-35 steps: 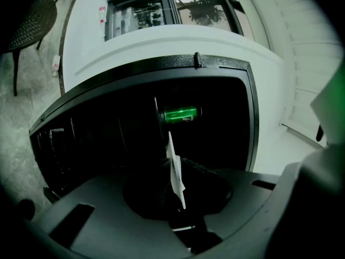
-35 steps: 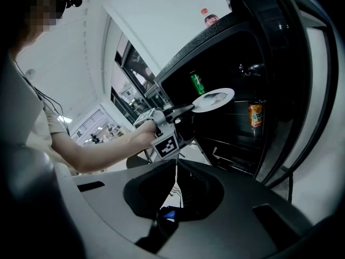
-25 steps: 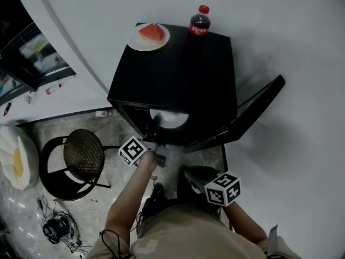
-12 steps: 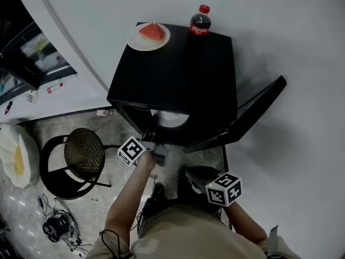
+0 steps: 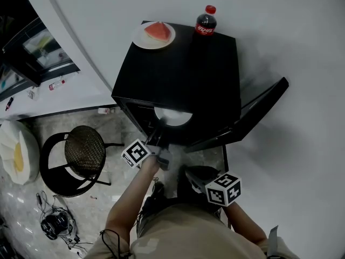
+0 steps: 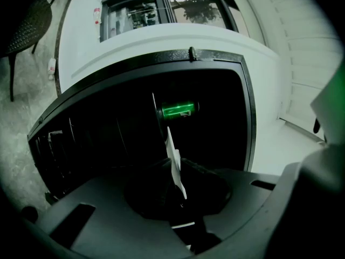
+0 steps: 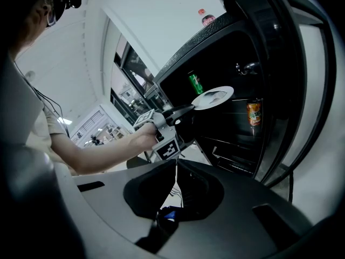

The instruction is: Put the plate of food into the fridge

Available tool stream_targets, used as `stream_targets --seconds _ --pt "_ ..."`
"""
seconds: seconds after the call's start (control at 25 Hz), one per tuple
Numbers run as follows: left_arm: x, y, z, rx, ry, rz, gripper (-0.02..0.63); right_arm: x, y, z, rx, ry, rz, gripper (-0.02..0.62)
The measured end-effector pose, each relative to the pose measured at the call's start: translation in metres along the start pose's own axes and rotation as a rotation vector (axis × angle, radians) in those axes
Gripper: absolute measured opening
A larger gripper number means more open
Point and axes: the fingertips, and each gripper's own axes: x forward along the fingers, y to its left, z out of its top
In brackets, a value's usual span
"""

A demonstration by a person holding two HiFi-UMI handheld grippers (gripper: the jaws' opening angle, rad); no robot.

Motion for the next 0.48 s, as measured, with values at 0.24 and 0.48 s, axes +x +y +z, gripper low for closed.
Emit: stream_targets --seconds 0.24,0.48 --pt "0.006 -0.002 0.004 0.016 -0.016 0.005 0.038 -0.005 -0.002 -0.002 0.015 -0.009 -0.021 0.023" --pt "0.012 -0.001 0.006 0.023 -0.019 0.009 0.037 -0.007 -0.004 -0.004 0.029 -0.011 -0.028 0.023"
